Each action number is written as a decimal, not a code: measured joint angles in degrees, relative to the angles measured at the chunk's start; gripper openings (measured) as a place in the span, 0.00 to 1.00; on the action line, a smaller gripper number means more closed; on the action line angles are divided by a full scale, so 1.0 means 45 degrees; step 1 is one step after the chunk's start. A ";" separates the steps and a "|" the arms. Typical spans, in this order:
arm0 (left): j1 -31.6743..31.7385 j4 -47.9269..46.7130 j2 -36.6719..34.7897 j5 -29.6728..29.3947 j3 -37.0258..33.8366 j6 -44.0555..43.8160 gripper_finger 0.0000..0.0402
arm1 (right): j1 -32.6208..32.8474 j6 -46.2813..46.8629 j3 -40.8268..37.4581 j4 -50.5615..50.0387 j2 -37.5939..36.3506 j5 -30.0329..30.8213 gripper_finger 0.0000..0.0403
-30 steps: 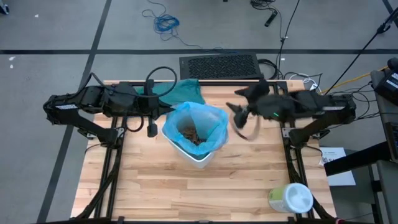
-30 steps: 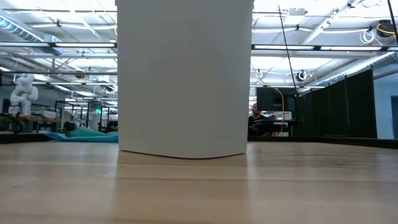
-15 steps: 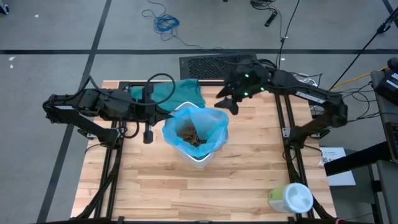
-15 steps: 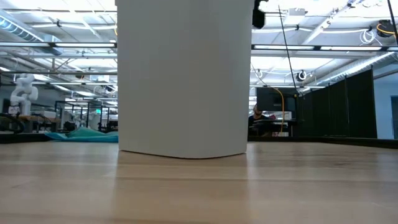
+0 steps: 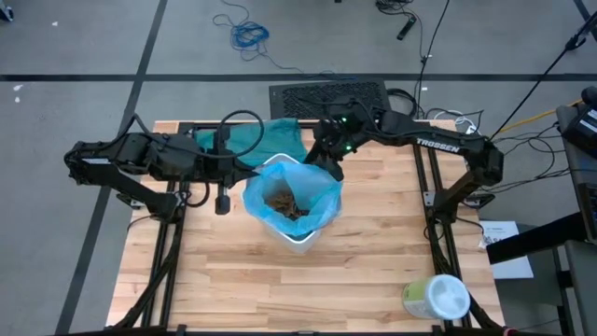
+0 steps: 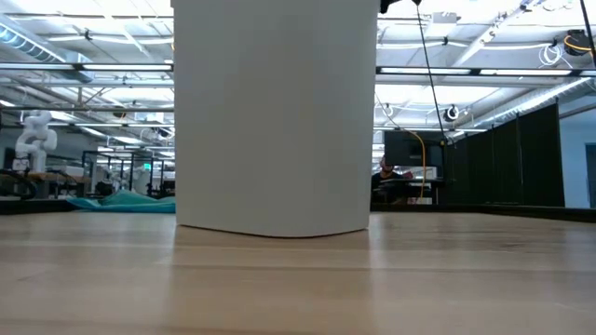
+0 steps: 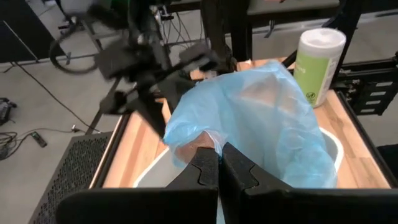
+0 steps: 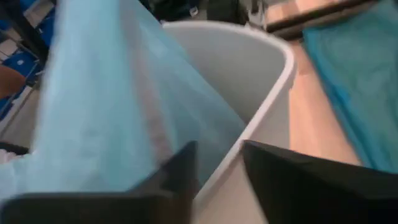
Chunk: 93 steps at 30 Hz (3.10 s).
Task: Place trash/remove bag and relplace
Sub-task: Remove the blue trash bag from the bin
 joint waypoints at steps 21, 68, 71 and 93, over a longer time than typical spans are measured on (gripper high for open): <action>0.0000 -0.0112 -0.0005 -0.1723 0.0000 0.0019 0.00 | 0.1858 0.0276 0.0034 0.0388 -0.2696 0.3470 0.00; 0.0000 -0.0435 -0.0005 -0.1323 0.0000 0.0000 0.00 | 0.3072 -0.2297 0.4615 -0.1913 -0.0063 0.5606 0.00; 0.0000 -0.0590 -0.0005 -0.1765 0.0000 -0.0010 0.00 | 0.3764 -0.2750 0.5325 -0.2430 -0.0077 0.6968 0.00; 0.0000 -0.0689 -0.0005 -0.0383 0.0000 -0.0321 0.00 | -0.1066 -0.2366 0.5595 -0.5691 0.3034 -0.2427 0.43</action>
